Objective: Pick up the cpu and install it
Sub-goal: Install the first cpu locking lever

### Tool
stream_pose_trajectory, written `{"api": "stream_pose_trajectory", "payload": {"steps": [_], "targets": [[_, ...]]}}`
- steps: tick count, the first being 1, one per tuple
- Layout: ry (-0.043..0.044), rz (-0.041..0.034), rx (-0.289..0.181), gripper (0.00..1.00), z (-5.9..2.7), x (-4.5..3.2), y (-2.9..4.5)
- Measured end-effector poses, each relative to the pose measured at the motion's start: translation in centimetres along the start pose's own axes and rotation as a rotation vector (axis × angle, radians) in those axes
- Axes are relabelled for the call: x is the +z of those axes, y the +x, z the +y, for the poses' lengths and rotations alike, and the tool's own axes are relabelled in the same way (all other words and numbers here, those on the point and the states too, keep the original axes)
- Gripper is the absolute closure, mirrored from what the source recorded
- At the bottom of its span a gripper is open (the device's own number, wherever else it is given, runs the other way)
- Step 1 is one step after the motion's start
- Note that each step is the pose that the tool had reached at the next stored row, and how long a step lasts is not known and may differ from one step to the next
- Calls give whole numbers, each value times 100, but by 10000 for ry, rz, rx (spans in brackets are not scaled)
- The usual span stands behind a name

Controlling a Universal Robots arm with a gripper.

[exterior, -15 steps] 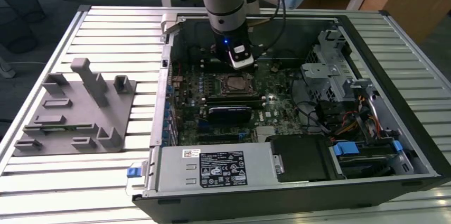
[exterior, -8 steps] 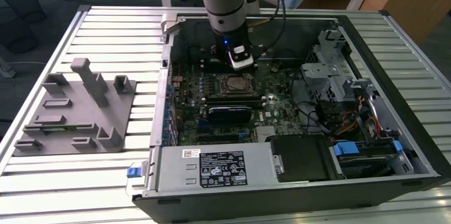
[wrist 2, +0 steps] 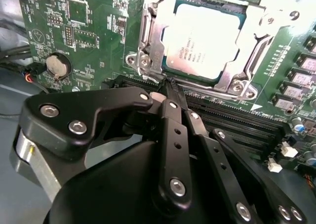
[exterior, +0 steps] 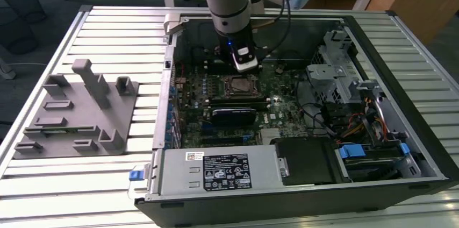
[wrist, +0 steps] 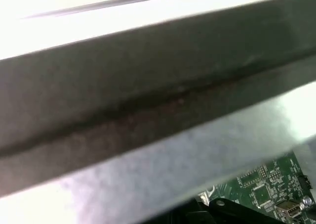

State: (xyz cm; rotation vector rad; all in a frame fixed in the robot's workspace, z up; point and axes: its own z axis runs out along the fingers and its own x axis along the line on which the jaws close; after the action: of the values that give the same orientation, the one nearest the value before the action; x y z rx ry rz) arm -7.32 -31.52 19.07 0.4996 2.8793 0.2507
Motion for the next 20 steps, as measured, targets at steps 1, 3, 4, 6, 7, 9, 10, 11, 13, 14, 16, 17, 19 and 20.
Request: {"api": "stream_pose_trajectory", "payload": {"steps": [1, 3, 4, 6, 7, 9, 10, 11, 13, 14, 16, 17, 19, 20], "targets": [[-68, 23, 17, 89, -1, 0, -1], [-107, 36, 27, 89, -1, 0, -1], [-110, 35, 28, 89, -1, 0, -1], [-112, 36, 28, 89, 1, -11, -3], [-111, 36, 28, 89, 4, -24, -5], [-108, 36, 28, 89, 12, -64, -12], [-109, 36, 28, 89, 16, -86, -16], [-110, 35, 28, 89, 21, -108, -20], [-108, 36, 27, 89, 31, -155, -29], [-109, 35, 28, 89, 35, -174, -32], [-109, 36, 27, 89, 40, -196, -36], [-110, 36, 27, 89, 40, -196, -36], [-110, 36, 28, 89, 40, -196, -36], [-110, 36, 27, 89, 40, -196, -37]]}}
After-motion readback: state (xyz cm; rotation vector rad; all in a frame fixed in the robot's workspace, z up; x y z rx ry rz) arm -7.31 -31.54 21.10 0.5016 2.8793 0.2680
